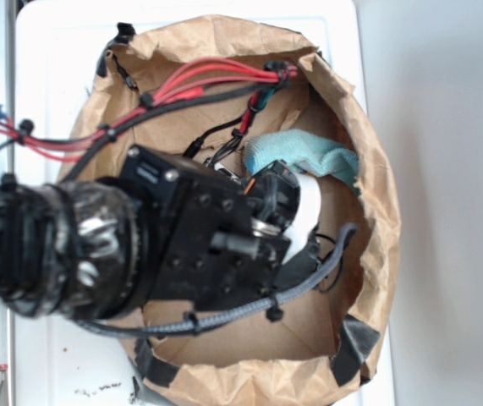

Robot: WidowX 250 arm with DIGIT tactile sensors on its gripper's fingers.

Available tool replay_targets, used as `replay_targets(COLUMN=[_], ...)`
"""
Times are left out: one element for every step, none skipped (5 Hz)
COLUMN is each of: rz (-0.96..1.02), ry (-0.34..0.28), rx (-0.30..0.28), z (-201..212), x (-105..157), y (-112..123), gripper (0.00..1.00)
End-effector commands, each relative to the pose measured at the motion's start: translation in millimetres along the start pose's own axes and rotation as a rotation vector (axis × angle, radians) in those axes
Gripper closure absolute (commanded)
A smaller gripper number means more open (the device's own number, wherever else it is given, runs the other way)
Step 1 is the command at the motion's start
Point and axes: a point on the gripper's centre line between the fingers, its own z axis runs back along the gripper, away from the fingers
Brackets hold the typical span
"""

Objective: Grab the green ball.

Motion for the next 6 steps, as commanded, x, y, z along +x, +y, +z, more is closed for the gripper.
replay_targets(rz=[0.027,0.028,0.031,0.013,0.002,-0.009], ry=[-0.082,-0.081,-0.084,-0.042,0.055,0.133], rx=[-0.047,-0.048,-0.054,-0.053,-0.059,-0.061], z=[-1.5,0.1,2.4,19.4,48.1,75.4], x=[11.3,12.7,14.5,17.5,22.3,27.2], y=[-17.1,-17.3,-14.9,-15.6,-17.6,-18.3], gripper=[1.0,1.0,1.0,1.0,1.0,1.0])
